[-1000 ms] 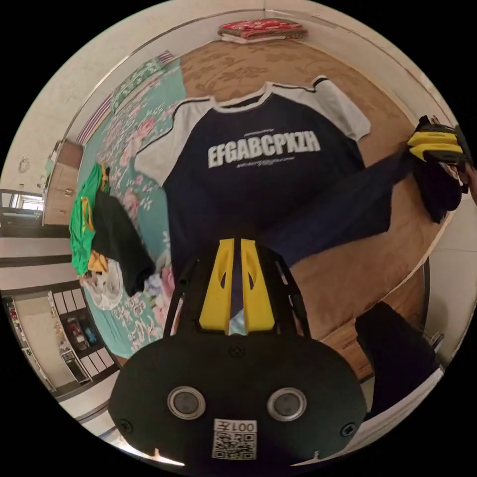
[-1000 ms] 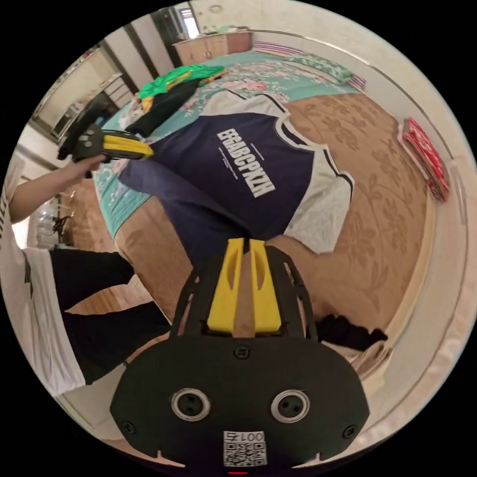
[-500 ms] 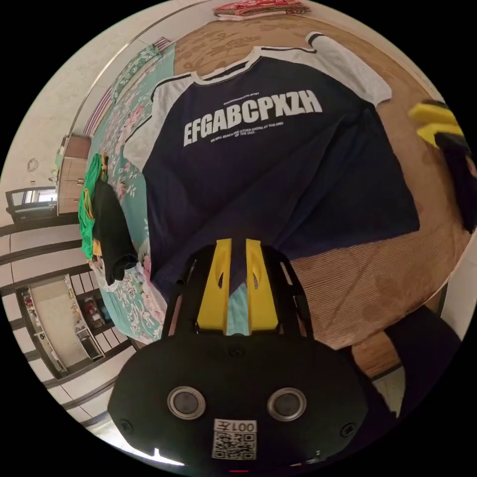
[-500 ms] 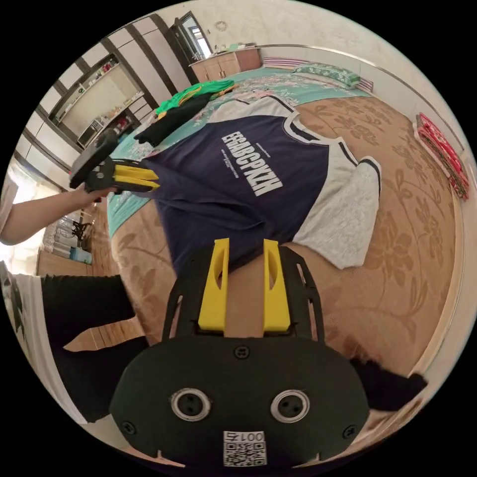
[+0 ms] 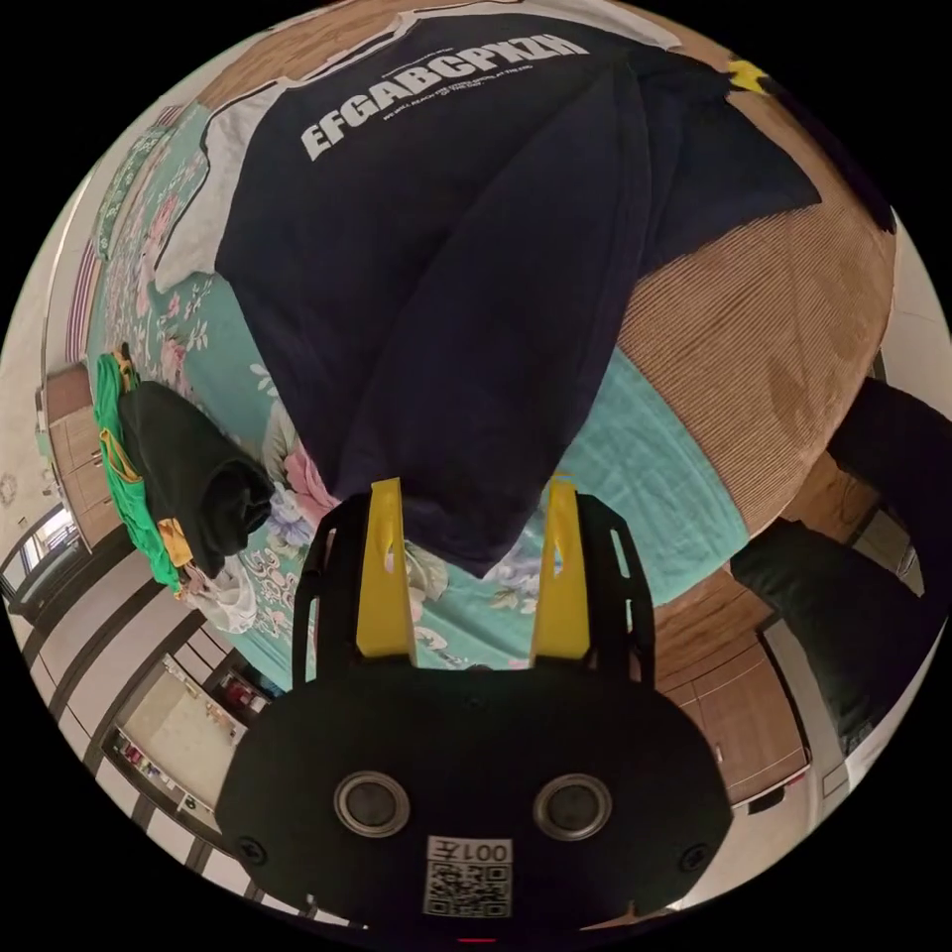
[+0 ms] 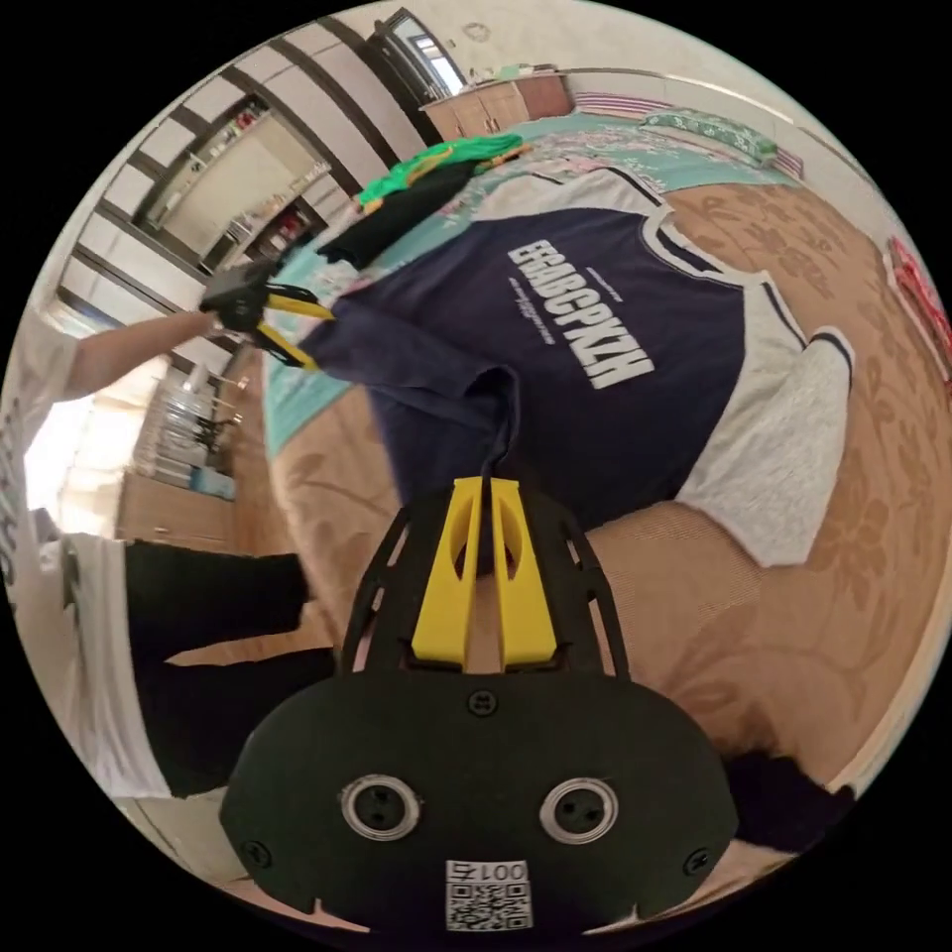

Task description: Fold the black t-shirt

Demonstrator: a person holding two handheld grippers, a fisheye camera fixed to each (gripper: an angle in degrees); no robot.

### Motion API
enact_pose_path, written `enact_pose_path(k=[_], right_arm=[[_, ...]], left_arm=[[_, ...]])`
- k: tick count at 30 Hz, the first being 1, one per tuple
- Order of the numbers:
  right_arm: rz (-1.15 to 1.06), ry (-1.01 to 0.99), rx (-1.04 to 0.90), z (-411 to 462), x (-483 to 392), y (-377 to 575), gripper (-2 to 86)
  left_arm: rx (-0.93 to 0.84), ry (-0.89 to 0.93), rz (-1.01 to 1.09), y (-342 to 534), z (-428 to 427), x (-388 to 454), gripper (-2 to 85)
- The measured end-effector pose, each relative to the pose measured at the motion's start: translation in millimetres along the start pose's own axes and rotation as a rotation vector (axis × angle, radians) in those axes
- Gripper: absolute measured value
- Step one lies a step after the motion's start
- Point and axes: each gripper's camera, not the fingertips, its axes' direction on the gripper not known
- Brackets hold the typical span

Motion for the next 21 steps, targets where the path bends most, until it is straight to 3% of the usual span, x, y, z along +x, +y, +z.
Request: enact_pose_path(k=[2, 8, 13, 15, 21], right_arm=[[0.023, -0.140, 0.021, -13, -24, 22, 1.4], [0.155, -0.258, -0.162, 15, -77, 72, 1.3], [0.314, -0.210, -0.155, 36, -81, 80, 1.1], [0.337, -0.189, -0.157, 40, -81, 77, 1.1], [0.324, -0.176, -0.200, 39, -103, 69, 1.2]], left_arm=[[0.007, 0.007, -0.003, 13, 7, -15, 18.2], [0.091, 0.035, 0.039, 40, 24, -49, 15.8], [0.154, 0.139, 0.060, 61, 31, -83, 6.9], [0.185, 0.078, 0.053, 71, 29, -97, 1.0], [0.193, 0.169, 0.201, 115, 17, -146, -0.7]])
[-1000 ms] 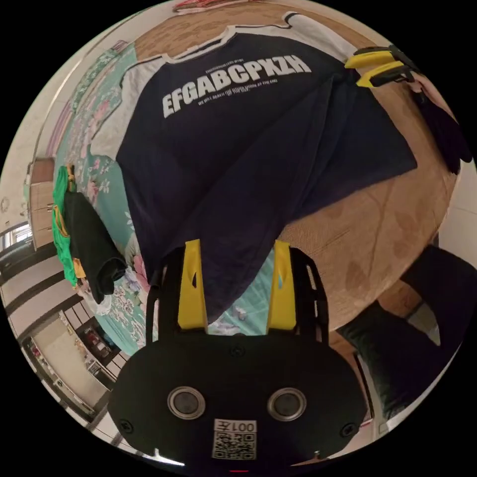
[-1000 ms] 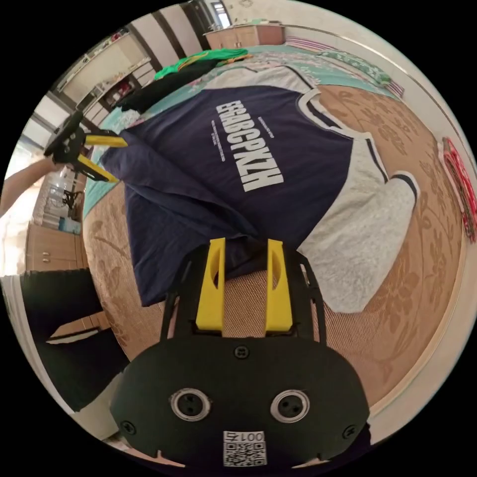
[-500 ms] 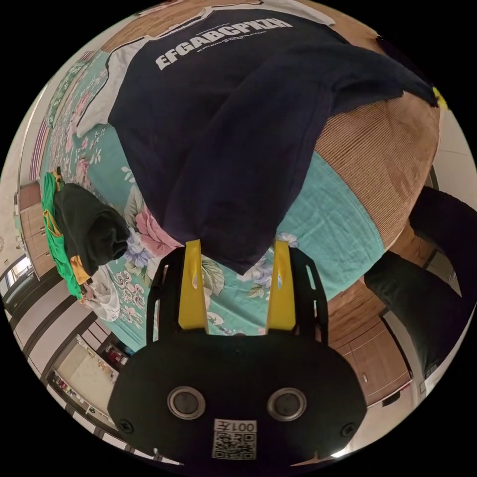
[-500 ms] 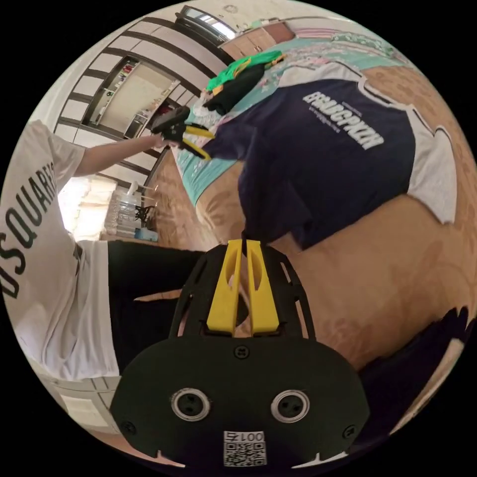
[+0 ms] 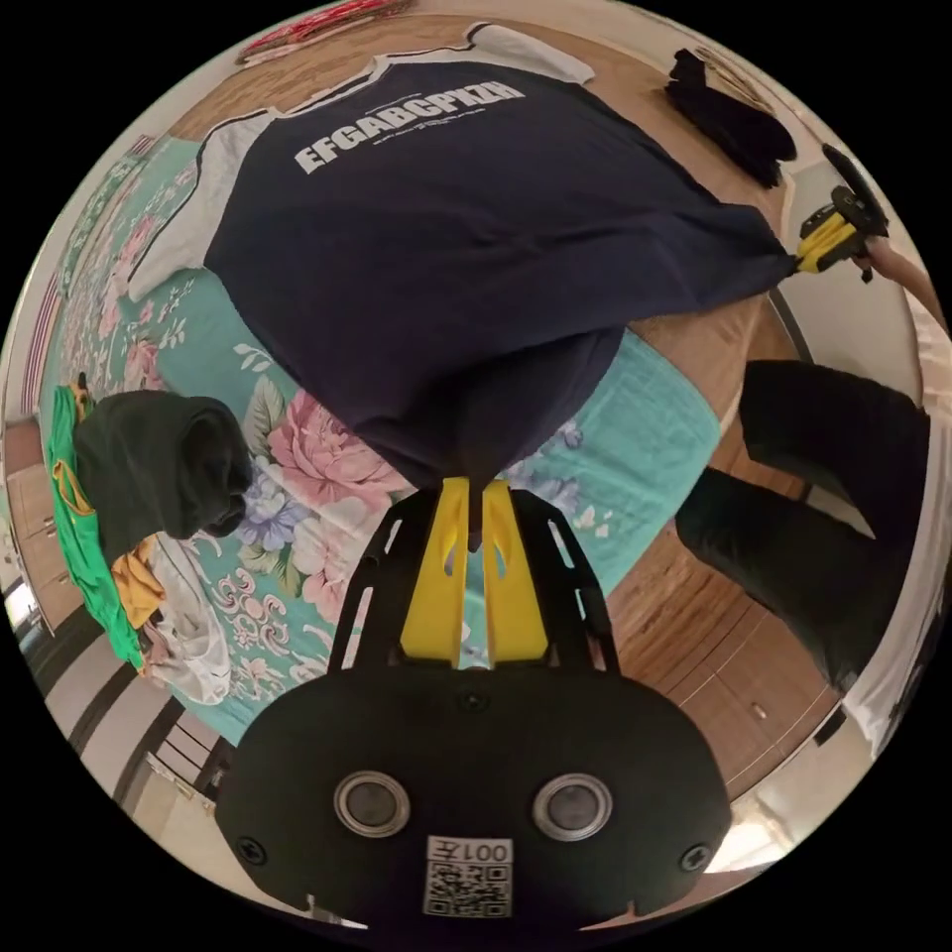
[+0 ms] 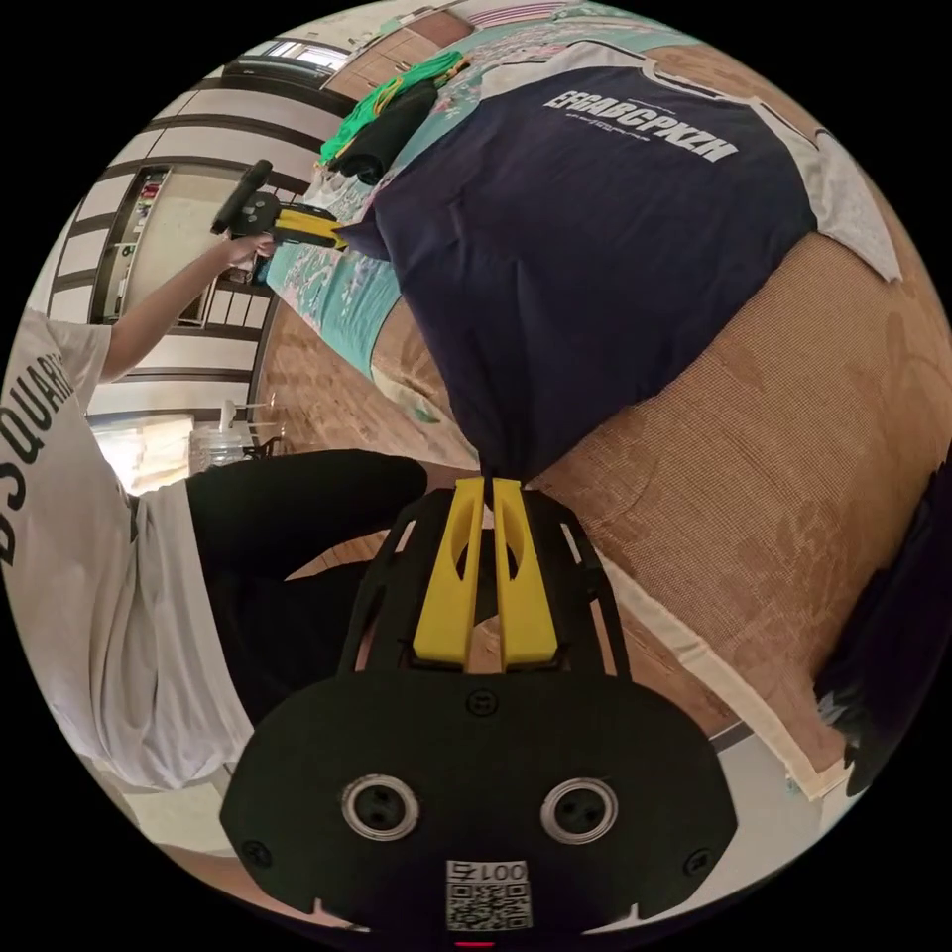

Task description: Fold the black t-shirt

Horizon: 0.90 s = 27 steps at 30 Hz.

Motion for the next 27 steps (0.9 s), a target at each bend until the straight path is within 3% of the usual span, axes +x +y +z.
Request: enact_pose_path(k=[5, 12, 16, 22, 24, 27], right_arm=[[0.055, 0.040, -0.027, 18, -29, 15, 1.2], [0.086, 0.079, -0.065, 51, -51, 15, 1.2], [0.106, -0.009, -0.054, 30, -50, 15, 1.1], [0.199, -0.333, 0.117, -21, -31, 42, 0.8], [0.188, -0.333, 0.102, -16, -41, 44, 0.7], [0.102, -0.217, -0.066, 12, -77, 38, 0.5]], left_arm=[[0.007, -0.055, 0.046, 48, -25, -14, -0.7], [-0.164, -0.134, 0.168, 57, 8, -14, -1.0], [-0.152, 0.012, 0.110, 58, -10, -33, -1.3], [-0.140, 0.299, 0.111, 61, -52, -73, -1.4], [-0.184, 0.284, 0.131, 57, -48, -69, -1.1], [-0.317, 0.161, 0.150, 52, -28, -51, 0.3]])
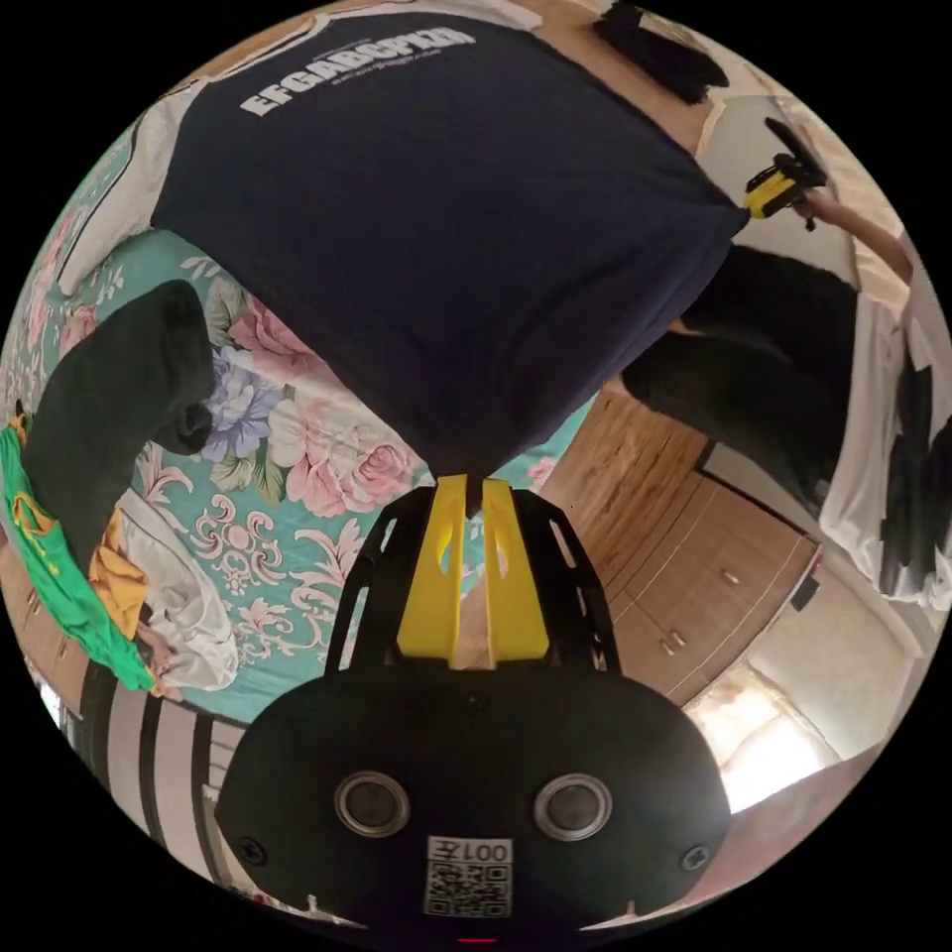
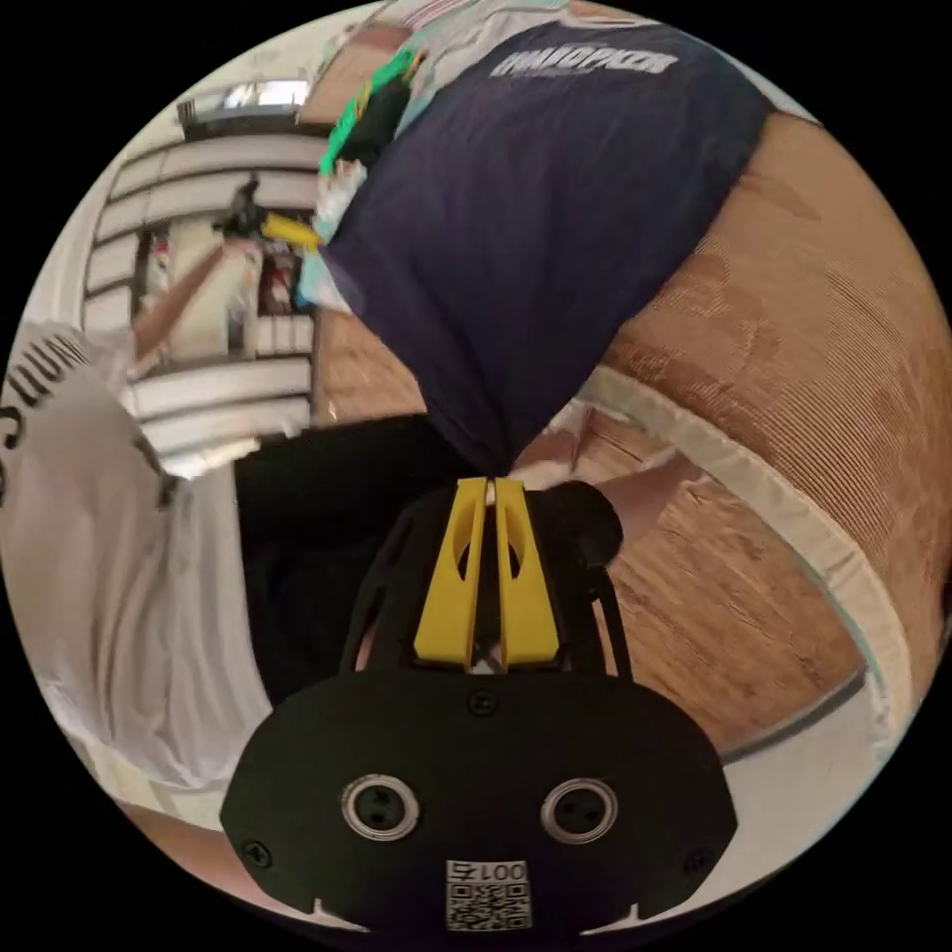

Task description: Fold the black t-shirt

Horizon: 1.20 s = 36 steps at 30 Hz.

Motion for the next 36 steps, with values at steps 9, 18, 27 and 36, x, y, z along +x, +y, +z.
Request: enact_pose_path(k=[9, 18, 27, 36], right_arm=[[-0.077, 0.477, -0.101, 10, -83, 27, 0.7], [-0.133, 0.724, 0.262, -114, -117, -42, 3.2], [-0.039, 0.865, 0.497, -322, -53, -159, 8.5], [-0.286, 0.637, 0.140, -404, 14, -239, 10.7]], left_arm=[[-0.016, 0.036, -0.353, 20, 56, 21, 4.1], [0.174, 0.001, -0.504, -37, 33, 18, 2.6], [0.772, 0.148, -0.252, -208, -95, 83, 2.8], [0.744, 0.016, -0.046, -469, -170, 142, 4.2]])
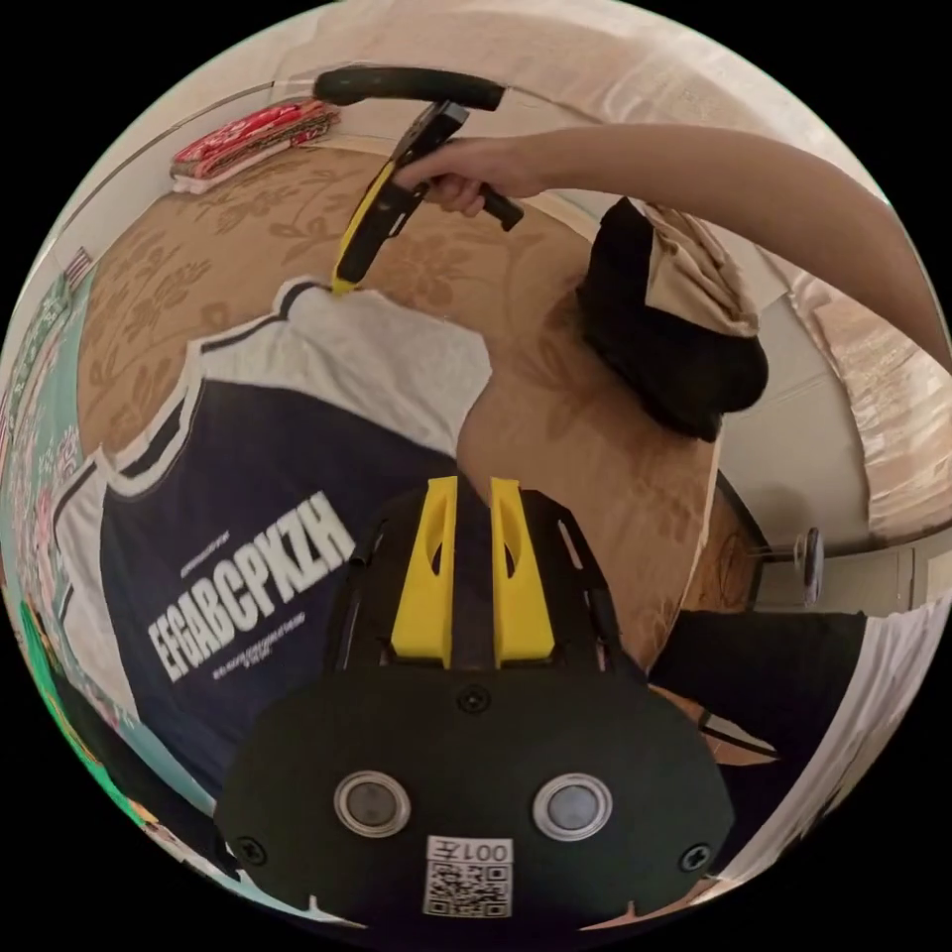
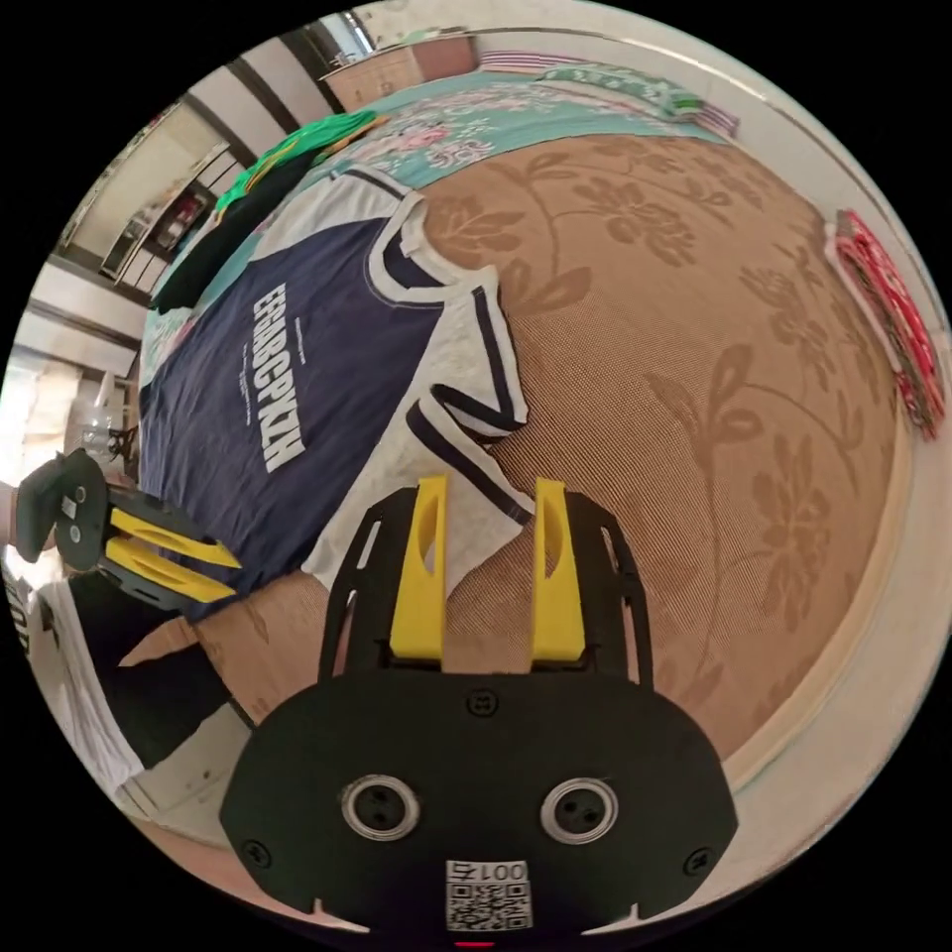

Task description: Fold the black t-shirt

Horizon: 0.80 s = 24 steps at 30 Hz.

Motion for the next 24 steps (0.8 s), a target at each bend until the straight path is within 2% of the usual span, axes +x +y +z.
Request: enact_pose_path(k=[2, 5, 7, 10, 12, 14, 17, 18, 21, 24], right_arm=[[-0.065, -0.082, -0.038, -10, 18, -4, 9.4], [-0.137, -0.204, -0.128, -16, 31, -9, 5.0], [-0.191, -0.162, -0.134, -28, 32, -8, 2.9], [-0.221, -0.151, -0.153, -63, 40, -4, 1.4], [-0.172, -0.146, -0.213, -88, 53, 0, 1.1], [-0.068, -0.275, -0.282, -129, 74, 12, 0.9], [0.048, -0.491, -0.230, -181, 97, 34, 0.7], [0.071, -0.504, -0.225, -188, 102, 38, 0.7], [0.194, -0.457, -0.278, -200, 128, 55, 0.9], [0.276, -0.278, -0.377, -193, 146, 65, 1.3]], left_arm=[[0.021, -0.010, -0.008, -32, 15, 6, 6.8], [-0.022, -0.139, -0.048, -82, 49, 19, 11.0], [-0.053, -0.238, -0.082, -113, 75, 27, 10.4], [-0.087, -0.256, -0.089, -144, 98, 33, 6.7], [-0.085, -0.252, -0.066, -158, 104, 38, 2.4], [-0.080, -0.230, -0.033, -169, 105, 43, 0.2], [-0.027, -0.147, 0.003, -182, 95, 47, -0.6], [-0.001, -0.111, 0.004, -186, 91, 46, -0.7], [0.008, -0.013, -0.002, -200, 92, 40, -0.7], [-0.114, 0.021, 0.024, -217, 119, 38, -0.3]])
